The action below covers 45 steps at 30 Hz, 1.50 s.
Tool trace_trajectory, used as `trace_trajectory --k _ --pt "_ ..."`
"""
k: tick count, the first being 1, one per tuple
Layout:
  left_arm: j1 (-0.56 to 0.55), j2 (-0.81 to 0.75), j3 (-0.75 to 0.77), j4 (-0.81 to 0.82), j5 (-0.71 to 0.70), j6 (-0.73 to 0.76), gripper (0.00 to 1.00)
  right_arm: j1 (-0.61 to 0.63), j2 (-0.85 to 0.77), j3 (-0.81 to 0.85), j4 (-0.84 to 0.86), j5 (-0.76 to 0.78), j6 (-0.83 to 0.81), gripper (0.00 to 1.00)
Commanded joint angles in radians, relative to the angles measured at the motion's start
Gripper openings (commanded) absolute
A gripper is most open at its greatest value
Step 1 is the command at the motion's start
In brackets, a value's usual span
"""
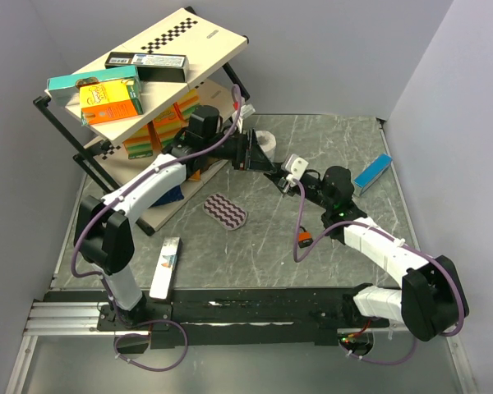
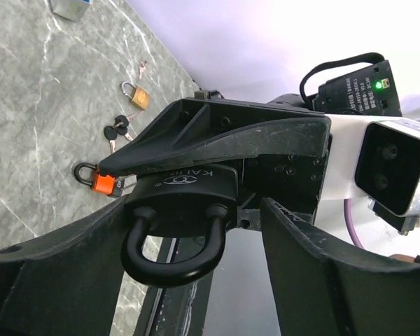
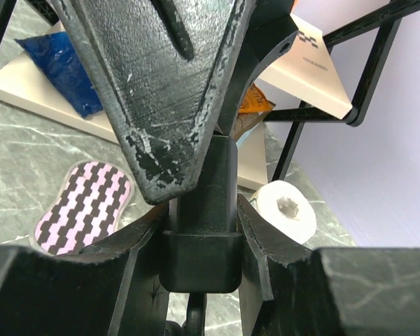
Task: Lock with the key
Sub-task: Lock the lock.
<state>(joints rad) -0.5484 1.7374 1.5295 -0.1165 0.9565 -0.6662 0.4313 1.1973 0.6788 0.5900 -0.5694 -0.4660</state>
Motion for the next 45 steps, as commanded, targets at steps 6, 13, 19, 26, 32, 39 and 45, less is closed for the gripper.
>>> trace_trajectory --k 6,13,19,26,32,39,45 --pt "-0.036 -0.053 0.003 0.043 0.045 -0.012 0.71 0.012 0.002 0.057 0.087 -0.007 -0.036 0.0" --pt "-0.05 -0.032 0.03 0.023 0.018 -0.009 0.76 0.03 0.001 0.059 0.082 0.0 -0.065 0.0" --pt "-0.051 -0.015 0.044 0.011 0.001 -0.007 0.6 0.037 0.004 0.074 0.059 0.031 -0.079 0.0" --pt "-0.071 -0.001 0.072 -0.014 -0.003 0.033 0.65 0.046 0.002 0.074 0.051 0.014 -0.076 0.0" --pt "-0.068 -0.019 0.047 0.009 0.024 0.03 0.16 0.047 0.002 0.073 0.051 0.026 -0.076 0.0" --pt "-0.001 -0.055 -0.009 0.088 0.057 -0.041 0.01 0.034 -0.025 0.062 -0.018 0.009 -0.048 0.35" --pt "0.047 -0.076 0.008 0.022 0.05 0.016 0.01 -0.046 -0.076 0.05 -0.122 -0.104 0.003 0.76"
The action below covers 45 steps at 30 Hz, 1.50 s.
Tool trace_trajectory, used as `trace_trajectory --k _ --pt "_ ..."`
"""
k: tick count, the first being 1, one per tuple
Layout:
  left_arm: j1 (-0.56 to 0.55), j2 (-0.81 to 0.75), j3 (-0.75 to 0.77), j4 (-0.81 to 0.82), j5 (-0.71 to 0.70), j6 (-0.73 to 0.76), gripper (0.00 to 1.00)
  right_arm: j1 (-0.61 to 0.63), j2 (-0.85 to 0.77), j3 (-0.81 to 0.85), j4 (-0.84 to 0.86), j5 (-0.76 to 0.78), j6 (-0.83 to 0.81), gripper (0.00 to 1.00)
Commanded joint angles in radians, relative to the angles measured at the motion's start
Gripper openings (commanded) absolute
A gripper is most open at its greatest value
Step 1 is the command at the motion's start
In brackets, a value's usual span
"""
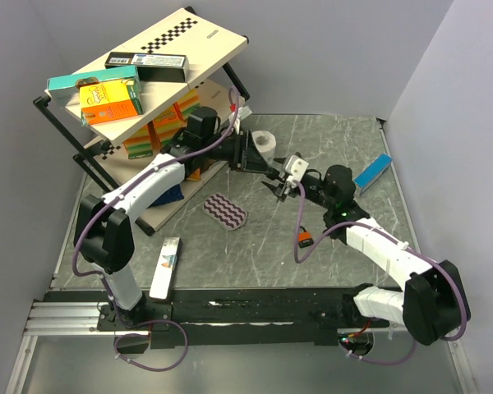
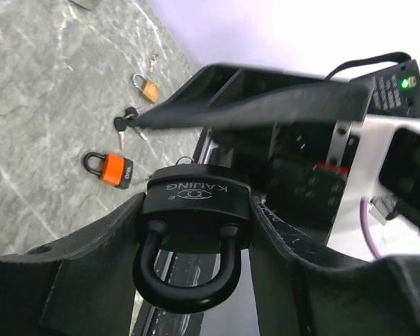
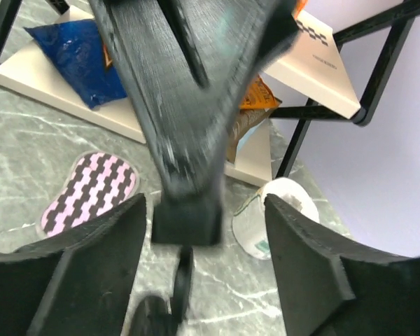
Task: Lock with the key
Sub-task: Lock the lock.
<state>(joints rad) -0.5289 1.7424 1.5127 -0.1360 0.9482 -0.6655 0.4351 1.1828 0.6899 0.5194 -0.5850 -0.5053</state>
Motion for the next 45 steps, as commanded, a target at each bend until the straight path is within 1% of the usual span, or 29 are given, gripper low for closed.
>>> trace_trajectory --k 1,4,5,6,8,13,18,21,28,31,33,34,36,37,39,40,41,45 --pt "0.029 -0.092 0.015 0.035 0.06 0.029 0.01 -0.062 -0.074 0.039 -0.103 -0.108 0.048 0.77" --pt "0.029 -0.115 -0.014 0.047 0.061 0.027 0.01 -0.102 -0.1 0.036 -0.16 -0.174 0.037 0.77" --pt "0.029 -0.115 -0.019 0.049 0.063 0.029 0.01 -0.116 -0.106 0.036 -0.194 -0.206 0.037 0.75" --pt "0.029 -0.116 -0.022 0.033 0.061 0.038 0.01 -0.124 -0.112 0.04 -0.209 -0.216 0.039 0.73" --pt "0.029 -0.113 -0.026 0.035 0.057 0.034 0.01 -0.128 -0.121 0.045 -0.243 -0.236 0.039 0.7" --pt "0.029 -0.106 -0.036 0.067 0.049 0.01 0.01 -0.13 -0.115 0.056 -0.223 -0.246 0.068 0.65" --pt "0.029 -0.093 -0.031 0.059 0.037 0.006 0.01 -0.127 -0.106 0.062 -0.194 -0.245 0.102 0.53" --pt "0.027 -0.09 -0.034 0.07 0.035 -0.002 0.01 -0.121 -0.1 0.065 -0.194 -0.234 0.091 0.46" --pt "0.021 -0.075 -0.017 0.075 0.029 0.0 0.01 -0.105 -0.078 0.074 -0.173 -0.21 0.091 0.41" --pt "0.021 -0.066 -0.005 0.065 0.024 0.007 0.01 -0.096 -0.071 0.076 -0.157 -0.185 0.093 0.4" --pt "0.021 -0.063 -0.003 0.065 0.023 0.007 0.01 -0.09 -0.065 0.08 -0.153 -0.18 0.097 0.34" --pt "0.021 -0.063 -0.003 0.064 0.023 0.006 0.01 -0.087 -0.066 0.079 -0.145 -0.177 0.097 0.27" --pt "0.021 -0.063 -0.003 0.059 0.023 0.007 0.01 -0.085 -0.066 0.077 -0.142 -0.17 0.097 0.22" --pt "0.021 -0.063 -0.003 0.055 0.024 0.009 0.01 -0.084 -0.068 0.073 -0.142 -0.167 0.094 0.15" --pt "0.024 -0.067 -0.006 0.052 0.018 0.01 0.01 -0.085 -0.068 0.071 -0.154 -0.164 0.087 0.09" --pt "0.026 -0.066 -0.014 0.061 0.018 0.004 0.01 -0.085 -0.072 0.069 -0.163 -0.161 0.082 0.01" --pt "0.033 -0.069 -0.019 0.07 0.015 -0.014 0.01 -0.085 -0.08 0.066 -0.174 -0.159 0.077 0.0" --pt "0.055 -0.07 -0.016 0.091 0.009 -0.028 0.01 -0.087 -0.12 0.034 -0.2 -0.147 0.067 0.0"
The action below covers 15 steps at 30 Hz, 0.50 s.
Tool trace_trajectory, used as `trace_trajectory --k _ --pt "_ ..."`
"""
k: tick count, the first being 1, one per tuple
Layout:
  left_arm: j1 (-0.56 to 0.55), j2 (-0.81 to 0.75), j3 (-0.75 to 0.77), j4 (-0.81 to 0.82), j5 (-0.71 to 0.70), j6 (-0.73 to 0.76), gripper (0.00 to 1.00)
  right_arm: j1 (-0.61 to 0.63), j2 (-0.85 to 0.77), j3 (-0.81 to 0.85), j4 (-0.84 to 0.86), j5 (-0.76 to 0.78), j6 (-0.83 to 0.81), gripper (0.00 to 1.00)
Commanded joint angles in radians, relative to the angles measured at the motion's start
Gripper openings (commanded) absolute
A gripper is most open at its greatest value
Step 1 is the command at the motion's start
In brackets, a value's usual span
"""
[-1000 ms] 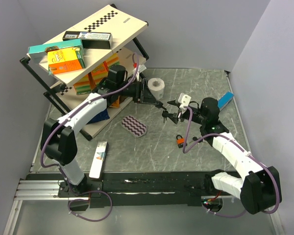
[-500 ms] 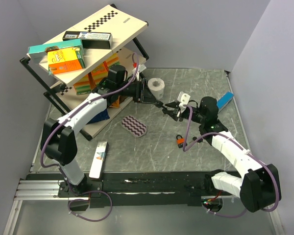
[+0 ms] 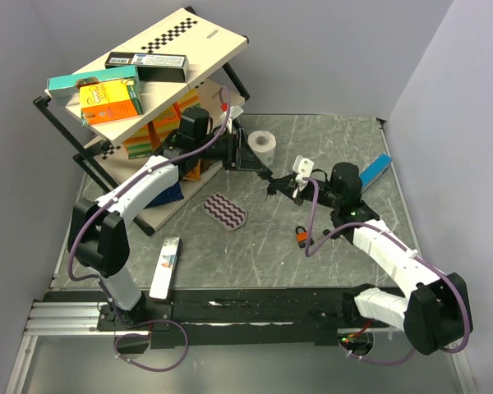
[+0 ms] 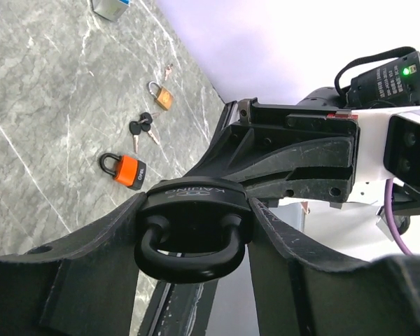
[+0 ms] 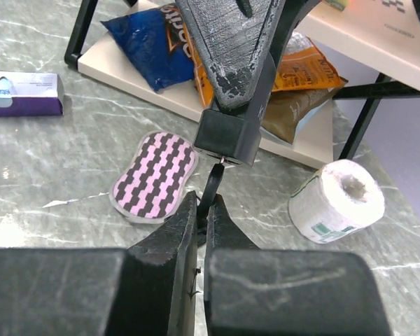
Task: Lock with the key
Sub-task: Lock the lock.
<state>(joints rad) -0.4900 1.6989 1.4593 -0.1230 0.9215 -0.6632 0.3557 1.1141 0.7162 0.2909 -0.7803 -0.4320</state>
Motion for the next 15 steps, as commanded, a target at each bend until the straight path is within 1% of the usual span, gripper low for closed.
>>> trace_trajectory --k 1,9,15 --pt "0.021 -0.027 0.041 0.083 0.036 -0.035 0.01 -0.008 -0.06 -0.006 0.019 0.049 -0.011 0.0" --pt "0.062 -0.016 0.053 0.108 0.031 -0.058 0.01 -0.007 -0.143 -0.058 -0.062 0.082 -0.043 0.0" --pt "0.07 -0.012 0.067 0.089 0.027 -0.035 0.01 -0.008 -0.188 -0.064 -0.188 0.085 -0.051 0.0"
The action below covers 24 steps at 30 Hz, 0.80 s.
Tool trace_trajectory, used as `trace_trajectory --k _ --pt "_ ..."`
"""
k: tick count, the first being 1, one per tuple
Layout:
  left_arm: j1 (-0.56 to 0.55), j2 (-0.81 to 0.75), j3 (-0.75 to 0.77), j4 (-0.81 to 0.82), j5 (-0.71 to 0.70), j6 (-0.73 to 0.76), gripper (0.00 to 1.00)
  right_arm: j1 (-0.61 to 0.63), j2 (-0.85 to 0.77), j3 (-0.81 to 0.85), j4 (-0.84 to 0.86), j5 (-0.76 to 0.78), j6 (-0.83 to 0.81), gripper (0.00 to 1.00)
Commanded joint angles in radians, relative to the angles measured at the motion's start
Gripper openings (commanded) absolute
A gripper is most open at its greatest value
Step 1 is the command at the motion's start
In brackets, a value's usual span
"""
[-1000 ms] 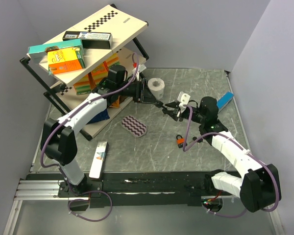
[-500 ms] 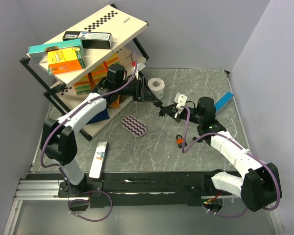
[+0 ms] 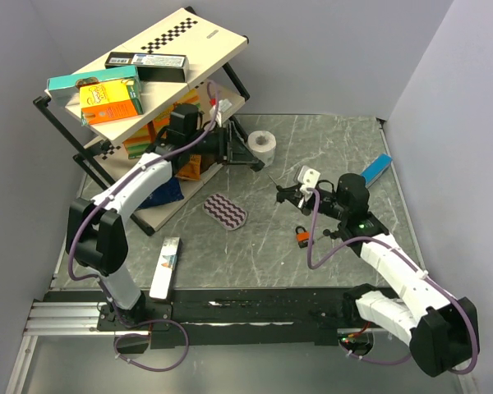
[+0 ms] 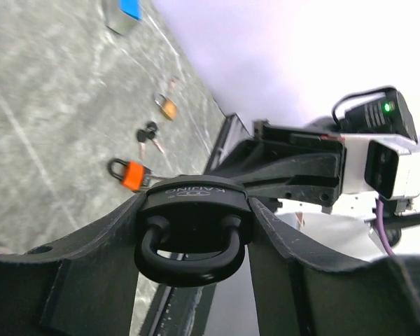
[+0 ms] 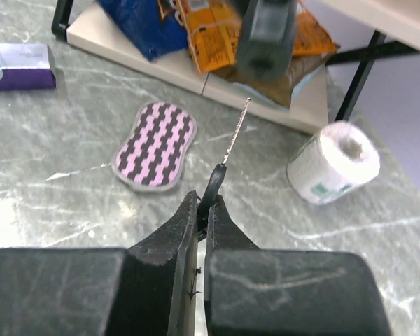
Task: Lock with the key
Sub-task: Lock the lock, then place the key at the center of the board.
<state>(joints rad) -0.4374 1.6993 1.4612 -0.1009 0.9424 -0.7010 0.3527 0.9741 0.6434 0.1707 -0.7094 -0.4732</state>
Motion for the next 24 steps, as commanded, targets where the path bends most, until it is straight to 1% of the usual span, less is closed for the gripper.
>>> trace_trajectory --k 1,3,6,7,8,13,15,18,23,24 --pt "0.017 -0.013 0.061 0.064 0.004 0.017 0.01 -0.006 -0.057 0.015 -0.121 0.01 -0.002 0.0" --pt "0.017 -0.024 0.054 0.041 0.001 0.037 0.01 -0.006 -0.063 0.028 -0.166 -0.002 0.016 0.0" --pt "0.017 -0.044 0.042 -0.002 -0.008 0.086 0.01 -0.004 -0.061 0.062 -0.325 -0.022 0.048 0.0" --pt "0.017 -0.055 0.039 -0.011 -0.013 0.112 0.01 -0.004 -0.057 0.068 -0.361 -0.024 0.035 0.0" --pt "0.017 -0.061 0.034 -0.017 -0.019 0.12 0.01 -0.004 -0.055 0.073 -0.432 -0.022 0.018 0.0" --pt "0.017 -0.087 -0.007 -0.057 -0.034 0.155 0.01 -0.006 -0.042 0.078 -0.569 -0.016 -0.128 0.0" --pt "0.016 -0.089 -0.021 -0.075 -0.04 0.169 0.01 -0.003 -0.025 0.081 -0.608 -0.025 -0.154 0.0" --pt "0.016 -0.092 -0.041 -0.1 -0.044 0.184 0.01 0.002 0.034 0.097 -0.626 -0.024 -0.131 0.0" --pt "0.0 -0.101 -0.064 -0.163 -0.057 0.242 0.01 0.003 0.169 0.143 -0.611 0.005 0.051 0.0" --pt "-0.004 -0.104 -0.065 -0.201 -0.062 0.279 0.01 0.002 0.188 0.162 -0.606 0.007 0.076 0.0"
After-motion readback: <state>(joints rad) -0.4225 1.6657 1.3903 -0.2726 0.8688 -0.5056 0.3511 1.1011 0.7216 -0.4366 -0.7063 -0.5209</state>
